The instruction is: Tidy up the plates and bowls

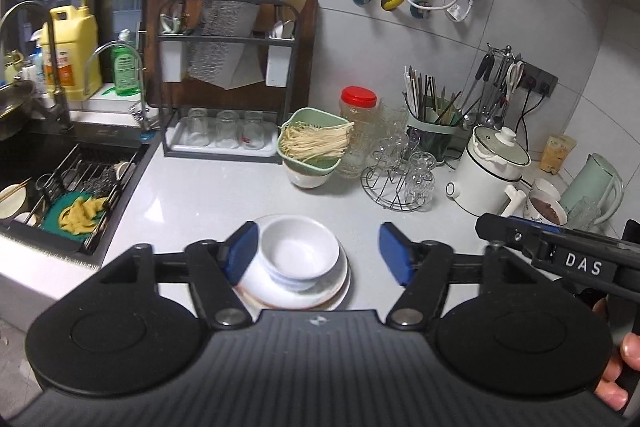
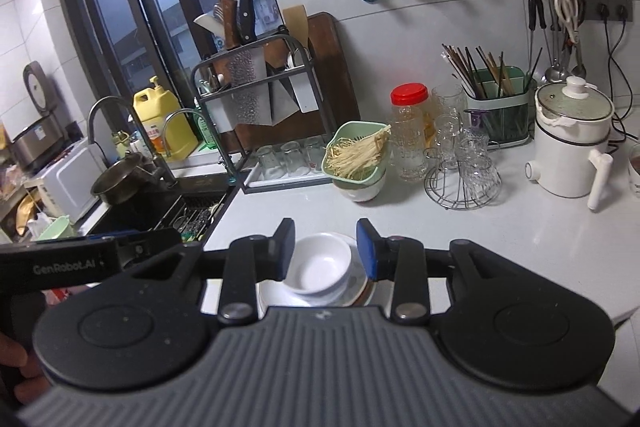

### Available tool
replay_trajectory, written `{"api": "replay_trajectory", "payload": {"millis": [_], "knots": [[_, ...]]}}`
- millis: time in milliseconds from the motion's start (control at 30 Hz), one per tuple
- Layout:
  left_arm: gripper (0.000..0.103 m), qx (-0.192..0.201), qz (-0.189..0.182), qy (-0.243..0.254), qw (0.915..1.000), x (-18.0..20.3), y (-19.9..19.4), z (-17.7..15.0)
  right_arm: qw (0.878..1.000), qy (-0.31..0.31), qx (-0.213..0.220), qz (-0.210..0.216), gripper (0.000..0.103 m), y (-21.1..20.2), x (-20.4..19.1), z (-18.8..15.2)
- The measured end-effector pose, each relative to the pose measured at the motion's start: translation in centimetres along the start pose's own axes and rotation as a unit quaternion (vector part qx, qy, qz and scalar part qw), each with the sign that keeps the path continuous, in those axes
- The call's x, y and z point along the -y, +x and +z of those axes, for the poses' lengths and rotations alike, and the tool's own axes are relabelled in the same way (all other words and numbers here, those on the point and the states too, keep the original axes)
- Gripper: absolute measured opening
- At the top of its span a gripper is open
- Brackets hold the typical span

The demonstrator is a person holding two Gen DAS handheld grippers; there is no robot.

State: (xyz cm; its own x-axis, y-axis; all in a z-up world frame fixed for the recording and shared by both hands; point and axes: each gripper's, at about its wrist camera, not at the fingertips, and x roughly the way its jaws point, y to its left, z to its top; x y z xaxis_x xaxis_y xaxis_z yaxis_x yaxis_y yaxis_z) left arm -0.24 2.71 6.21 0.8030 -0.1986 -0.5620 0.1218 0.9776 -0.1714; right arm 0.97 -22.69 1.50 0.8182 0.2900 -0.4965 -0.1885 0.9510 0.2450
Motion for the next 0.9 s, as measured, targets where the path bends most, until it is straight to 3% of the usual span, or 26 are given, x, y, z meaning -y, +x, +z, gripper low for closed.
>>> {"api": "replay_trajectory", "payload": {"millis": [67,133,500,900], "knots": [[0.091,-0.001,0.011,-0.001,0.9999,0.3,-0.9,-1.2,1.000,-0.004,0.005,-0.001,0.076,-0.9,0.1,-1.0],[0.096,-0.003,0.028,0.010,0.9995,0.8,-1.7,-2.4,1.000,-0.004,0.009,-0.003,0.086,-1.8,0.3,-1.9],[0.100,-0.032,0.049,0.015,0.9982,1.9,-4.6,-8.0,1.000,-0.011,-0.009,-0.015,0.086,-4.8,0.4,-6.2],[0.100,-0.033,0.055,0.021,0.9977,1.2,-5.7,-9.7,1.000,-0.008,0.006,-0.021,0.086,-6.3,-0.3,-8.2]]}}
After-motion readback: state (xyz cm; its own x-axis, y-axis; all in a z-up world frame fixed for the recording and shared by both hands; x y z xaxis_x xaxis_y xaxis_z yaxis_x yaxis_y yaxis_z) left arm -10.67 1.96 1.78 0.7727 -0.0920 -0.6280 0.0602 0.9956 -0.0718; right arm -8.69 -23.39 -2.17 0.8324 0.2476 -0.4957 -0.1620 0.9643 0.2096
